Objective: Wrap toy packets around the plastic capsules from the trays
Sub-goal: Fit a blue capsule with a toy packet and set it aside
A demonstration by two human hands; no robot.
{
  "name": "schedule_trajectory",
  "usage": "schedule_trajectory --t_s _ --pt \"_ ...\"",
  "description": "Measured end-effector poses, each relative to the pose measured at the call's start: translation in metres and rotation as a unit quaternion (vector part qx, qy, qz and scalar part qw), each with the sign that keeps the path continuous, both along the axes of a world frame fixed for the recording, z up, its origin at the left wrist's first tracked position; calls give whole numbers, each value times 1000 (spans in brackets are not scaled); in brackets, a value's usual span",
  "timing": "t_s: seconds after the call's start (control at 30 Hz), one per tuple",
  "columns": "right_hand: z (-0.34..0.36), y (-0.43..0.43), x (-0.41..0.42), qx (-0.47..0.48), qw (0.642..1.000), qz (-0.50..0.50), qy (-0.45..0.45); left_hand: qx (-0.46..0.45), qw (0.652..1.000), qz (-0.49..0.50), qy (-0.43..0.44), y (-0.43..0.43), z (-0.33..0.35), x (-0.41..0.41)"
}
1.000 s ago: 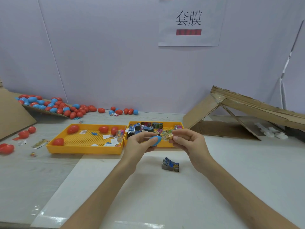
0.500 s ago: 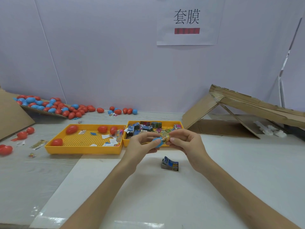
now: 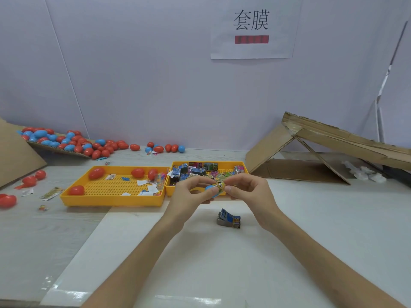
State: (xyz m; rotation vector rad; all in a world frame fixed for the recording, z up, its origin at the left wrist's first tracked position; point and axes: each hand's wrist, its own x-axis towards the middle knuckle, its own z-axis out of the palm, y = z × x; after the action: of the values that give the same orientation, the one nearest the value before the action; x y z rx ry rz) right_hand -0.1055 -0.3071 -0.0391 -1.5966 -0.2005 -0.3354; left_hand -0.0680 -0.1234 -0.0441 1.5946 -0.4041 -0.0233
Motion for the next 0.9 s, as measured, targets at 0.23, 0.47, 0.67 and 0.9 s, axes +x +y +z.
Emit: schedule_trajectory --t_s 0.23,0.47,0.67,0.9 --pt "-1 0 0 -2 1000 17 4 32 999 -6 -32 -2 -2 -2" --pt "2 -7 1 48 998 15 27 9 998 -58 -8 1 -1 0" --pt "1 -6 1 46 997 25 53 29 999 -36 -26 0 -1 1" --pt "0 -6 3 60 995 30 69 36 997 -18 -59 0 -2 0"
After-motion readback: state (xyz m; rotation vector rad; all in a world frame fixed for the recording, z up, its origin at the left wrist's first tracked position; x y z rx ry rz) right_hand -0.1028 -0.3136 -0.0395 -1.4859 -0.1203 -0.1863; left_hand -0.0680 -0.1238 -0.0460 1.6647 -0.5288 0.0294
